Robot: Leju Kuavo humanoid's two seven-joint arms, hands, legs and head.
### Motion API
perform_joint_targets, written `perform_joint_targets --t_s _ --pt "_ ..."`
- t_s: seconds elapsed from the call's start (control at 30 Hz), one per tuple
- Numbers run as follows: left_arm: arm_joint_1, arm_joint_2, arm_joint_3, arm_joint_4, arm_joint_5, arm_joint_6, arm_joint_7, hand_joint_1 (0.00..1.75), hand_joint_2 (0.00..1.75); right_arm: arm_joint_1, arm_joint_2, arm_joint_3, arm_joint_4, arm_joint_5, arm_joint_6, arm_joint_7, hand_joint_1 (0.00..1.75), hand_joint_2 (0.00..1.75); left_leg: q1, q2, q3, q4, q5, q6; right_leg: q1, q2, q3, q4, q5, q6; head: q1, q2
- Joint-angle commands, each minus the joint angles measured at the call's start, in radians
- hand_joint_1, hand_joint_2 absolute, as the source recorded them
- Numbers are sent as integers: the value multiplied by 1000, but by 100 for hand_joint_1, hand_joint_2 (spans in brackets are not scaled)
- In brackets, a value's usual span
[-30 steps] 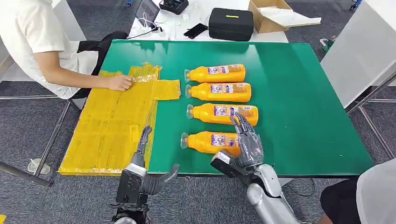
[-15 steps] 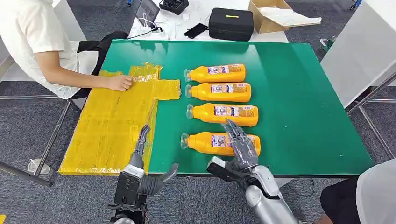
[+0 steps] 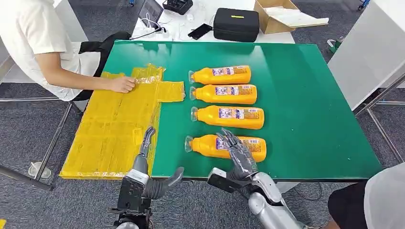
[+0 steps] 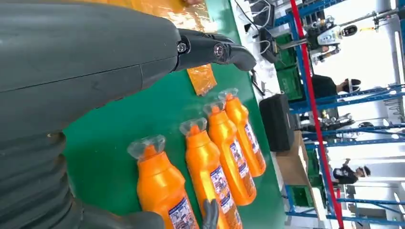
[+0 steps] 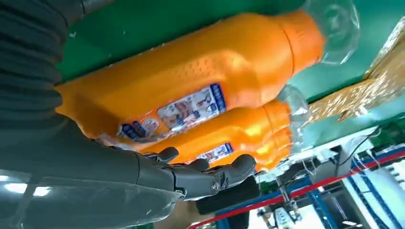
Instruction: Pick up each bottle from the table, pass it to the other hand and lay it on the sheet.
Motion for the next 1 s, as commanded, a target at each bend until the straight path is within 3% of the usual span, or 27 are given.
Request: perform_joint_targets --t_s 0.03,0.3,0.33,0.43,0.63,1.0 --pt "-30 19 -20 38 2 -4 0 0 175 -32 -8 37 65 5 -1 6 0 175 0 1 5 -1 -2 0 1 0 5 -1 -1 -2 0 0" --pt "-17 17 -9 28 22 -16 6 0 175 -55 -64 70 92 237 -80 208 0 175 0 1 3 -1 -1 0 0 0 3 -1 -1 -1 0 0" --pt "-16 17 -8 28 23 -16 8 0 175 -55 -64 65 94 238 -80 215 0 175 0 2 8 -1 -3 1 1 0 8 -1 -2 -3 0 0" --pt "-15 14 -5 34 26 -16 16 0 175 -67 -72 56 113 306 -82 282 0 175 0 1 3 -1 -1 0 0 0 3 -1 0 -1 0 0" --pt "-15 7 0 43 29 -15 19 0 175 -86 -64 39 120 386 -107 339 0 175 0 1 3 -1 -1 0 0 0 3 -1 0 -1 0 0" --pt "-13 9 -2 49 25 -11 29 0 175 -90 -51 -20 179 367 -77 378 0 175 0 1 6 -1 -2 1 1 0 6 -1 -1 -2 0 0"
